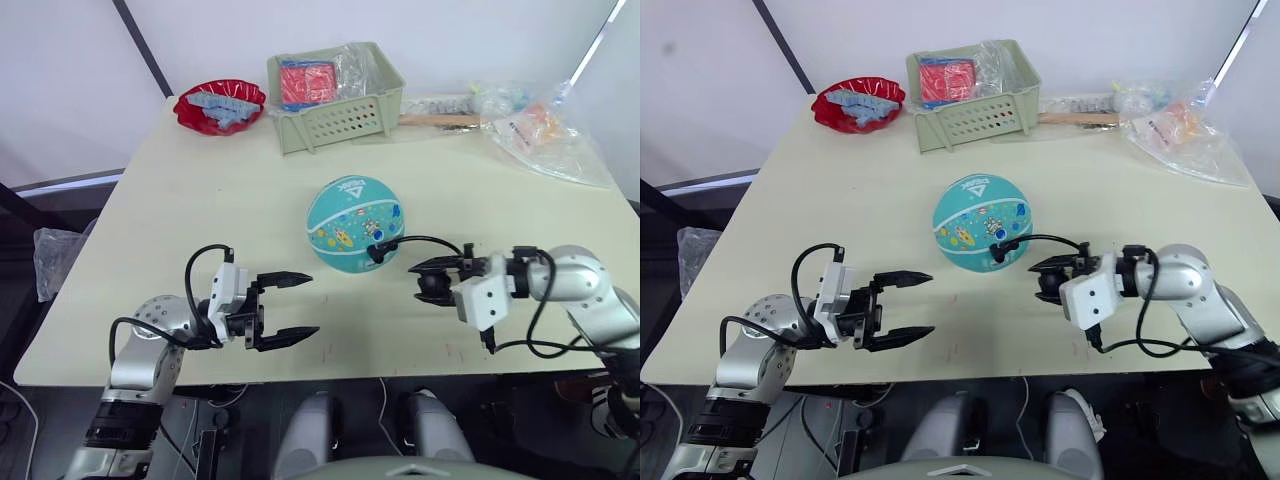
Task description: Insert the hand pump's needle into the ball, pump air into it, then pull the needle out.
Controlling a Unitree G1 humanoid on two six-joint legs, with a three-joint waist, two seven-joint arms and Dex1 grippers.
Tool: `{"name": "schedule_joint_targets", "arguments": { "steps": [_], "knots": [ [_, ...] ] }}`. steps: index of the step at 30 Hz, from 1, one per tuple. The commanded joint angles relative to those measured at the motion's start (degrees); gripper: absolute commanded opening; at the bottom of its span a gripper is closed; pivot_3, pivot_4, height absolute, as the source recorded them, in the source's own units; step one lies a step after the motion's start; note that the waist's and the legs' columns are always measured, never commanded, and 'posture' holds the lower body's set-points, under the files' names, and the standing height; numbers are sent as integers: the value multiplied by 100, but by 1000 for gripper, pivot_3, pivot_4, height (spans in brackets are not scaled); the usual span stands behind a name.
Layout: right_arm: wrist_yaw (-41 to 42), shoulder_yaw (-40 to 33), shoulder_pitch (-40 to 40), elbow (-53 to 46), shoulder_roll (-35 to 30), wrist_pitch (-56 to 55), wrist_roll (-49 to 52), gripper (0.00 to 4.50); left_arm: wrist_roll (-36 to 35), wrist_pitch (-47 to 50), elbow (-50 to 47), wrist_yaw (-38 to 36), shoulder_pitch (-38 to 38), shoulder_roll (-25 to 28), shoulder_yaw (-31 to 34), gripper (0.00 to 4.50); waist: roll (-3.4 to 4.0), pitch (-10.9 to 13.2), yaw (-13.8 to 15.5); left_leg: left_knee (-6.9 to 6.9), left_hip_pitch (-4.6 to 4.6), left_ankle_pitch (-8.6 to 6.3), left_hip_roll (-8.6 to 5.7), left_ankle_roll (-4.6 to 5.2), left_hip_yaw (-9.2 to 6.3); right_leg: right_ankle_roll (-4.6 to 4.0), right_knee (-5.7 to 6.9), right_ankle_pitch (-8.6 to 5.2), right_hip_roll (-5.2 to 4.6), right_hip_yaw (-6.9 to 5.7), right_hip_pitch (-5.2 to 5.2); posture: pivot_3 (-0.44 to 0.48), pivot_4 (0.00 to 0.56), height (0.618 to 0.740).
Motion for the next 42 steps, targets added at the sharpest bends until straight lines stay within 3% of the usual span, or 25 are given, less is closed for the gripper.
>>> {"name": "schedule_joint_targets", "arguments": {
  "steps": [1,15,18,20,21,23,33,42],
  "knots": [
    [427,328,-95,151,225,281,319,1576,-33,-49,-173,32,0,7,51,4500,-2,0,6,0,0,0,0,0,-1,0,0,0,0,0,1,0,150,738],
    [456,664,-488,1734,1069,-77,-177,1576,-27,-36,-315,217,70,1,22,4500,-5,-2,86,3,1,8,-12,-14,-9,0,4,0,-2,2,8,0,150,738],
    [428,629,-472,1742,1071,-173,-175,2810,-26,-45,-305,210,57,5,22,4500,-4,-2,78,4,1,11,-15,-18,-10,3,6,2,-2,3,8,0,150,738],
    [449,563,-402,1645,1020,-292,-77,3362,-27,-53,-303,204,63,8,26,4500,-1,0,62,4,0,12,-15,-20,-9,4,9,3,-1,4,4,0,150,738],
    [438,502,-356,1576,981,-428,-8,4045,-25,-56,-301,199,70,10,24,4500,-1,0,61,4,1,13,-15,-21,-9,6,19,4,-1,4,1,0,150,738],
    [452,418,-291,1464,909,-542,105,4374,-23,-62,-295,188,81,12,21,4500,-1,2,62,4,6,13,-16,-22,-8,7,37,4,-2,7,-2,0,150,738],
    [344,-238,384,256,484,-385,1274,4374,-4,-73,-262,203,1,-28,-17,4500,-15,19,66,3,57,7,-3,-11,5,-27,87,-17,0,26,16,0,150,738],
    [-816,-1460,1834,-1106,514,921,2296,4374,-71,84,-110,535,-483,-274,25,4500,-23,22,76,3,64,6,0,-10,28,-28,88,-17,-3,44,16,0,150,738]
  ]
}}
